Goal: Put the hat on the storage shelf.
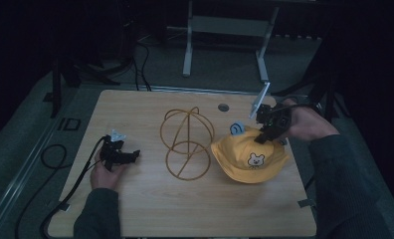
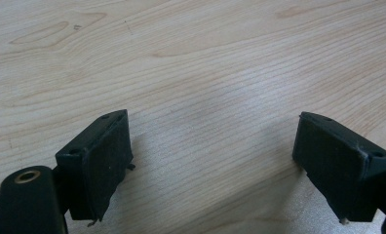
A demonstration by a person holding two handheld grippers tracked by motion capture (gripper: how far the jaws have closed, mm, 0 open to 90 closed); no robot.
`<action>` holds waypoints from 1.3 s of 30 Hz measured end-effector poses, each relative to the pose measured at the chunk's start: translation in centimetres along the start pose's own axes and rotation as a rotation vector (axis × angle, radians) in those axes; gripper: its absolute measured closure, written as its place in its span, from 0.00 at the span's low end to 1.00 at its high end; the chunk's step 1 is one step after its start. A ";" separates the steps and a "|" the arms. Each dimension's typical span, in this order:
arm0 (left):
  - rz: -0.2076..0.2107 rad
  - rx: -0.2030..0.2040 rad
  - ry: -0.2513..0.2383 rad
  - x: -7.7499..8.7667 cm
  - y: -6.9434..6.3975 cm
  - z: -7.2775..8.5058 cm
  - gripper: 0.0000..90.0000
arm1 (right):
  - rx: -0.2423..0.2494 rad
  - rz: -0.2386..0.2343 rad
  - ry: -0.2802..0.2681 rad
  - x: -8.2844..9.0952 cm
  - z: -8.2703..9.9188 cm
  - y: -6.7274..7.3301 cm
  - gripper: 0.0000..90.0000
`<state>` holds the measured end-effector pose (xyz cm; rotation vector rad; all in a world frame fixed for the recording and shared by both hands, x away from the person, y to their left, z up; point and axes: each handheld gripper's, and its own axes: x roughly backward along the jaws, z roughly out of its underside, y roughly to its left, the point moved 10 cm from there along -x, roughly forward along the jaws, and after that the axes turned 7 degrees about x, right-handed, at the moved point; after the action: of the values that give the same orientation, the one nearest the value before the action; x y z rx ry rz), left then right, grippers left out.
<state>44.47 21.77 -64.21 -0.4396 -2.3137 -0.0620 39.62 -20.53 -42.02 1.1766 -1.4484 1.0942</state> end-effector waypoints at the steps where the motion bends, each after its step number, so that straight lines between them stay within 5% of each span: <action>1: 0.000 0.000 0.000 0.0 0.0 0.0 0.16 | 0.000 0.002 -0.002 0.1 0.0 0.0 0.86; 39: 0.001 0.000 0.000 0.0 0.0 0.0 0.16 | -0.026 0.027 -0.031 3.6 0.2 -1.2 0.86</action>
<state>44.47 21.76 -64.20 -0.4405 -2.3134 -0.0621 40.41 -21.43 -38.46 1.1634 -1.5014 1.0769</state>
